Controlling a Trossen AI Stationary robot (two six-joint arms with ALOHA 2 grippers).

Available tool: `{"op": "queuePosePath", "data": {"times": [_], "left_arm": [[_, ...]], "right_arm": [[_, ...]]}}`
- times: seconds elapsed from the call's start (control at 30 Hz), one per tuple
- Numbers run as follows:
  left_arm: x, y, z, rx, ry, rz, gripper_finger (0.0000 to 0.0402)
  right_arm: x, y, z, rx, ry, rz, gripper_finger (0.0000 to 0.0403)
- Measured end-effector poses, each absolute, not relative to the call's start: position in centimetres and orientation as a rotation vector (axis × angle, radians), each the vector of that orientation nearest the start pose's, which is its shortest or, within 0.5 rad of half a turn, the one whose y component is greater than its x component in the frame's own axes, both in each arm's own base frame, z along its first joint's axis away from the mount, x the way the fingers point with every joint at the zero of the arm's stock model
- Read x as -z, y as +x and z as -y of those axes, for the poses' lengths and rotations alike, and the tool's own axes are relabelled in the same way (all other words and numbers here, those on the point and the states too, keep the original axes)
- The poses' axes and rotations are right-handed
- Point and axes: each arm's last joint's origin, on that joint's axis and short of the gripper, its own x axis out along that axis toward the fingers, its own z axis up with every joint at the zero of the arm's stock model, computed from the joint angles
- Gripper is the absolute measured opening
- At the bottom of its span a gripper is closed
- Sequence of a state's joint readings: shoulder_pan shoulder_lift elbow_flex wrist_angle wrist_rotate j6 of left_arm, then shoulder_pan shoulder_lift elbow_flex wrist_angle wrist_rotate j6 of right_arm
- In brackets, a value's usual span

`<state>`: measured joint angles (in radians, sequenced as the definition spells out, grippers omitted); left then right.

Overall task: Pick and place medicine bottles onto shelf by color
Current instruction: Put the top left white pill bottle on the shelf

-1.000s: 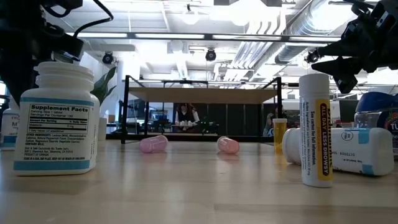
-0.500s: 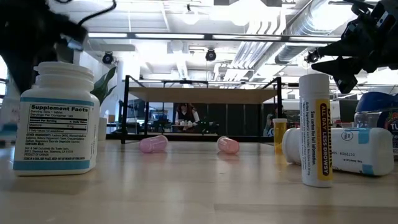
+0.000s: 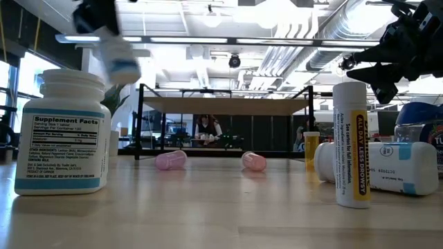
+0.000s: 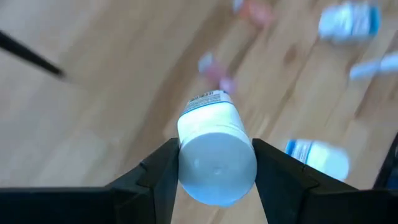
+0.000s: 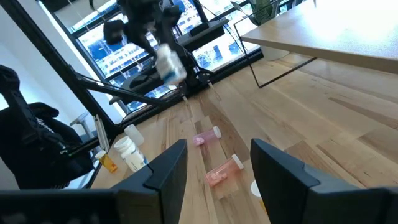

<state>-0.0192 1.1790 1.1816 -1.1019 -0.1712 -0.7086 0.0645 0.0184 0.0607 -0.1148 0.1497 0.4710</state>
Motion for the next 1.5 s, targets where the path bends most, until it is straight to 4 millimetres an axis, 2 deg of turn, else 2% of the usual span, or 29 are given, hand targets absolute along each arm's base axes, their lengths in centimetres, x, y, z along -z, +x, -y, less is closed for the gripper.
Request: {"op": "queuePosePath", "data": {"times": [0.27, 0.43, 0.67, 0.87, 1.03, 1.2, 1.33, 1.5], "left_arm": [[-37.0, 20.5, -4.2, -0.630, -0.442, -0.816, 0.0163], [-39.4, 19.5, -7.1, -0.687, -0.351, -0.758, 0.0163], [-41.9, 17.9, -11.7, -0.817, -0.201, -0.744, 0.0163], [-43.4, 17.8, -16.3, -0.837, -0.078, -0.806, 0.0163], [-44.0, 18.1, -20.3, -0.792, -0.065, -0.827, 0.0163], [-43.8, 19.0, -23.3, -0.760, -0.065, -0.875, 0.0163], [-42.8, 19.9, -24.9, -0.735, -0.092, -0.957, 0.0164], [-40.6, 21.1, -26.1, -0.655, -0.135, -1.076, 0.0168]], "right_arm": [[-17.2, 9.4, -0.2, 0.100, 0.463, -0.050, 0.0168], [-17.2, 9.4, -0.2, 0.101, 0.463, -0.051, 0.0168], [-17.2, 9.5, -0.2, 0.100, 0.463, -0.051, 0.0168], [-17.2, 9.4, -0.2, 0.101, 0.463, -0.051, 0.0168], [-17.2, 9.5, -0.2, 0.101, 0.463, -0.051, 0.0168], [-17.2, 9.4, -0.2, 0.101, 0.463, -0.051, 0.0168], [-17.2, 9.4, -0.2, 0.100, 0.463, -0.051, 0.0168], [-17.2, 9.4, -0.2, 0.101, 0.463, -0.051, 0.0168]]}}
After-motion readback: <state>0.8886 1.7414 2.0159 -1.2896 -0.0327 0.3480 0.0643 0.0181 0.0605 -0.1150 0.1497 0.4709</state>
